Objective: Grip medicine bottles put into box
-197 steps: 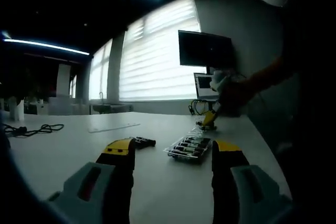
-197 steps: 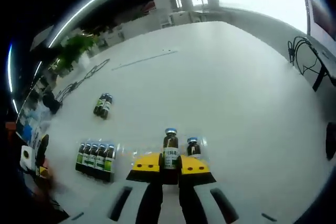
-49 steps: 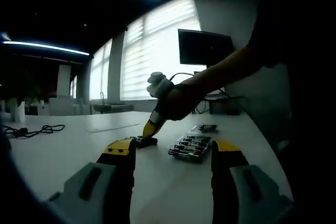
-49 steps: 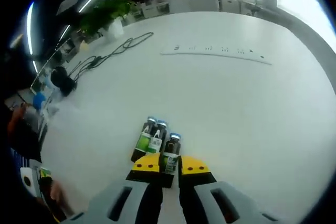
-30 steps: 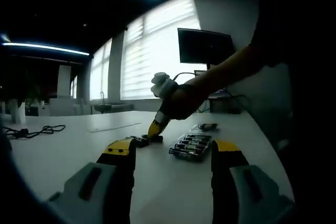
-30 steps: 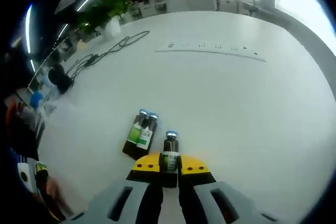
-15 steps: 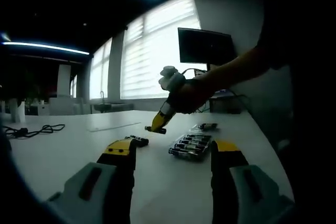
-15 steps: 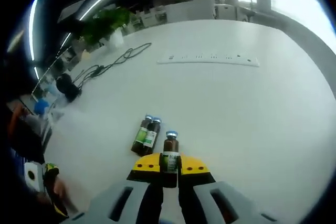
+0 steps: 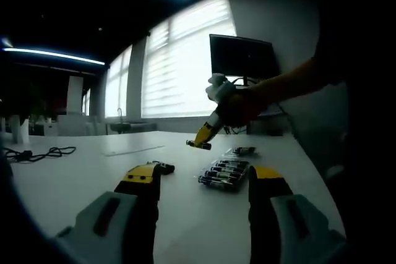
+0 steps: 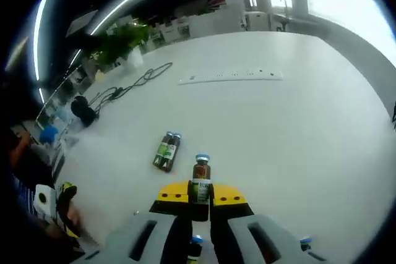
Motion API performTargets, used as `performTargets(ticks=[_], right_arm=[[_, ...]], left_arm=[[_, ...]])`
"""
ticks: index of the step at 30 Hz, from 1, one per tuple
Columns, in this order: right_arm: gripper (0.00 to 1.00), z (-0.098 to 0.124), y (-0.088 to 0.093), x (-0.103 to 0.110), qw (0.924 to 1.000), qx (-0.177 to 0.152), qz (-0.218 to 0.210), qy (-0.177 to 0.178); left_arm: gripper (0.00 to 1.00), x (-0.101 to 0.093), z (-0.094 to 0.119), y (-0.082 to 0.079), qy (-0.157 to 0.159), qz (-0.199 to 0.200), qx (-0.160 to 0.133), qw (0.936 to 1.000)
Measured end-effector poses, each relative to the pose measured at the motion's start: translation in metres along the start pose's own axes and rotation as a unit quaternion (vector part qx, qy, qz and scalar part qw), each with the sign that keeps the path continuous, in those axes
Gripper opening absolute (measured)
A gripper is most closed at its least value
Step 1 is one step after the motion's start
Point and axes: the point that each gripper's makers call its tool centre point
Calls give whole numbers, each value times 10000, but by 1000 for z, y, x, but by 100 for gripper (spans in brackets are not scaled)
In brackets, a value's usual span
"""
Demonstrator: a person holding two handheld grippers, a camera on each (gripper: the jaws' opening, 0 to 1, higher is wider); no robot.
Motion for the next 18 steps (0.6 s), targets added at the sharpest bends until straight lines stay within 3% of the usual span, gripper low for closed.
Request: performTargets(ticks=[6,18], right_arm=[[6,18,16,-12,9998,39,49,171],[6,53,45,-34,9989,59,-241,402]], left_arm=[[50,1,0,0,-33,-16,1,10000],[50,3,0,-1,-74,-4,-16,10000]])
Point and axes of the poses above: the point that each gripper's makers call its tool centre point, and the gripper's own axes: z roughly backward along the fingers, x roughly to its left, y roughly out of its underside, and after that the axes turned 12 degrees about z, right-handed
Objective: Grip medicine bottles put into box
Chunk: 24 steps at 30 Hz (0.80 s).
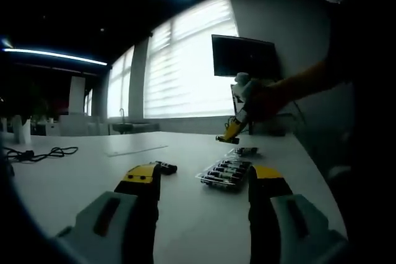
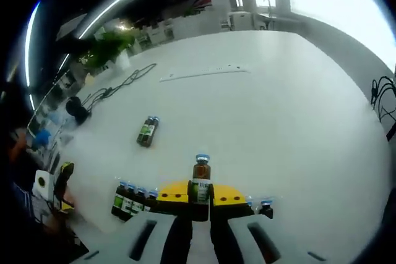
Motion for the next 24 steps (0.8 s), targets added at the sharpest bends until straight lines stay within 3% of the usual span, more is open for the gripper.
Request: performTargets(ticks=[15,24], right_arm=[[6,4,50,-6,9995,243,-55,182],[6,2,60,-10,9993,298,-49,239]], left_arm=[[50,0,0,-1,-12,-22,-30,10000],[50,-1,0,0,3,-49,-3,10000]])
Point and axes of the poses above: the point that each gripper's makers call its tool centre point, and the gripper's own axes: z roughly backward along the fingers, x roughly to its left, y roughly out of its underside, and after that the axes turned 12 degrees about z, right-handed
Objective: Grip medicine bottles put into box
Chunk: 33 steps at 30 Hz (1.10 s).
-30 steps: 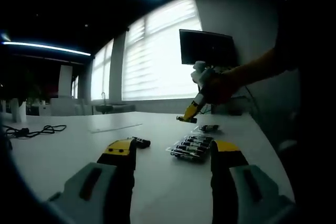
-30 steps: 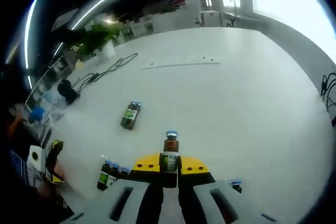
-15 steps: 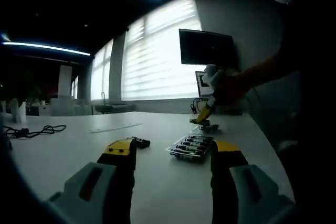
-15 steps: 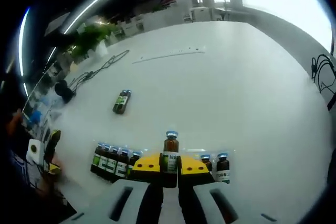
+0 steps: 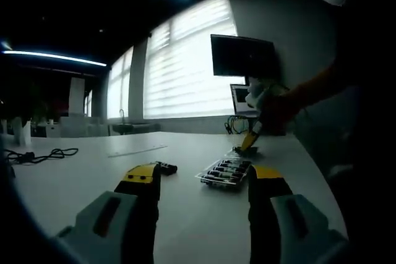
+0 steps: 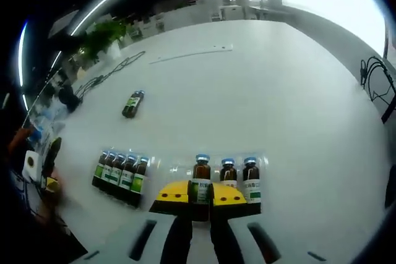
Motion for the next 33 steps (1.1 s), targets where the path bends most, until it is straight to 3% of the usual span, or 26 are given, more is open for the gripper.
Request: performTargets(ticks=[12,19,24,33], right_arm=[[7,-1,4,0,9998,-15,188,-30],[6,7,-11,-1,9996,-270,43,-97],[0,7,-14,0,9991,-199,362,37],[0,3,-8,2,9971,-76,755,96]], left_arm=[[50,2,0,1,-56,-30,27,10000],[50,1,-1,2,-50,-61,54,10000],[50,0,-1,2,-47,-64,52,10000],[50,1,-1,2,-60,-65,45,10000]])
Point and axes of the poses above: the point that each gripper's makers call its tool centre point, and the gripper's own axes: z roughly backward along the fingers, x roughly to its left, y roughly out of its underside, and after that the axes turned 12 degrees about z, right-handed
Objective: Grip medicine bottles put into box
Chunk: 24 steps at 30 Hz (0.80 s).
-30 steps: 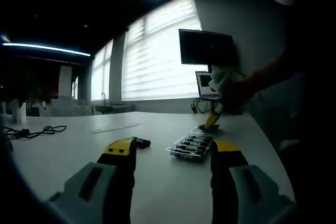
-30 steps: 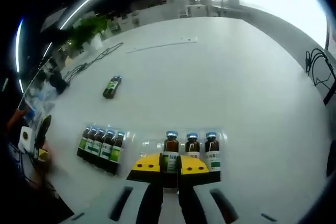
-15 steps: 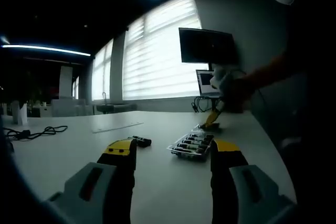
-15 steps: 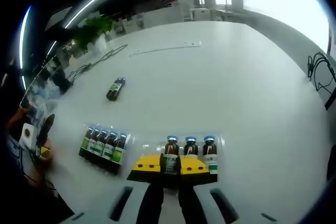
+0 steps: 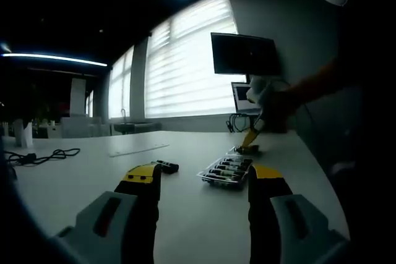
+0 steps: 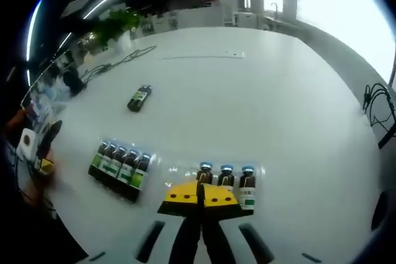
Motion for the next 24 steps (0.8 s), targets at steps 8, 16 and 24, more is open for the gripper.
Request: performTargets(ticks=[8,16,24], right_arm=[[0,0,1,1,9994,-40,289,197],[0,-5,-1,-11,9975,-11,633,328],[0,5,8,31,9991,134,408,-19]], left_arm=[[50,0,0,0,11,17,-10,10000],[50,1,1,1,9,18,-33,10000],[50,0,0,2,32,23,8,10000]])
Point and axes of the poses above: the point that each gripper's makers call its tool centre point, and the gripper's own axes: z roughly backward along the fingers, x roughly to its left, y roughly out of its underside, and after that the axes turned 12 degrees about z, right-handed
